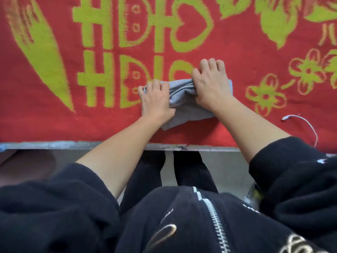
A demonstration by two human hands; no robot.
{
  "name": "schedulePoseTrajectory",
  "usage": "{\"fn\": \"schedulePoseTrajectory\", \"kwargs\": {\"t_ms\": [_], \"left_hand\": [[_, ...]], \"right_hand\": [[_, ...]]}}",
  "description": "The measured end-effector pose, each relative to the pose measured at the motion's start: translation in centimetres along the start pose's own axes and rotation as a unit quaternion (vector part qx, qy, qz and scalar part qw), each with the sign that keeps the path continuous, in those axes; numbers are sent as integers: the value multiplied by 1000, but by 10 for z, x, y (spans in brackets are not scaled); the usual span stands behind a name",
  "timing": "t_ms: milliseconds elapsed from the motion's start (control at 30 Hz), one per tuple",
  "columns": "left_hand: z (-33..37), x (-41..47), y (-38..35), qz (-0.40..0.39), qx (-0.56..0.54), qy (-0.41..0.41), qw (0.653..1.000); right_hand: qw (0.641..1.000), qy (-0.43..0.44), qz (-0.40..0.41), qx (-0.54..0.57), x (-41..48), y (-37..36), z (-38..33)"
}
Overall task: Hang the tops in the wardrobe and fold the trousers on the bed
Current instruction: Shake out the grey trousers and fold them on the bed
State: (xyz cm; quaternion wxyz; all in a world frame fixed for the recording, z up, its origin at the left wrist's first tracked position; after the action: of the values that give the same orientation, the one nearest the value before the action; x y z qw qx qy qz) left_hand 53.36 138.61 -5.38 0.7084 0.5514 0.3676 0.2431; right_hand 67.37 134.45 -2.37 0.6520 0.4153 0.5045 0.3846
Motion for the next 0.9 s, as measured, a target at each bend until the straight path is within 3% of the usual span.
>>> {"fn": "schedulePoseTrajectory", "kwargs": {"t_ms": [200,333,567,767,900], "left_hand": [[-4,-56,45,55,-35,-129,989],[-23,-89,68,52,-39,-131,989],[-61,-164,139,8,30,51,998],[-43,-269,196,94,63,140,984],[-44,-346,228,155,89,191,965]], "right_hand": [[999,29,-23,25,-79,31,-24],[996,18,-80,28,-107,50,-49],[997,70,-16,22,-138,120,-94],[987,138,41,67,-199,175,-112],[969,227,81,58,-238,211,-144]]}}
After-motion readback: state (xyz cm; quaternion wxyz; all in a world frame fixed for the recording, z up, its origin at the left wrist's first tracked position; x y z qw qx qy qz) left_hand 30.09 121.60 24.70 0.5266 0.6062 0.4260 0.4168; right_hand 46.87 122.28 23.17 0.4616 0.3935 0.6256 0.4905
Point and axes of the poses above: each hand's wrist, its own x-axis towards the middle knuckle, its own y-axis out of the back of the hand, z = x × y, the point moved 6 cm from there along x, towards the middle knuckle, and after that the axes turned 4 degrees about z, right-handed, at the moved point
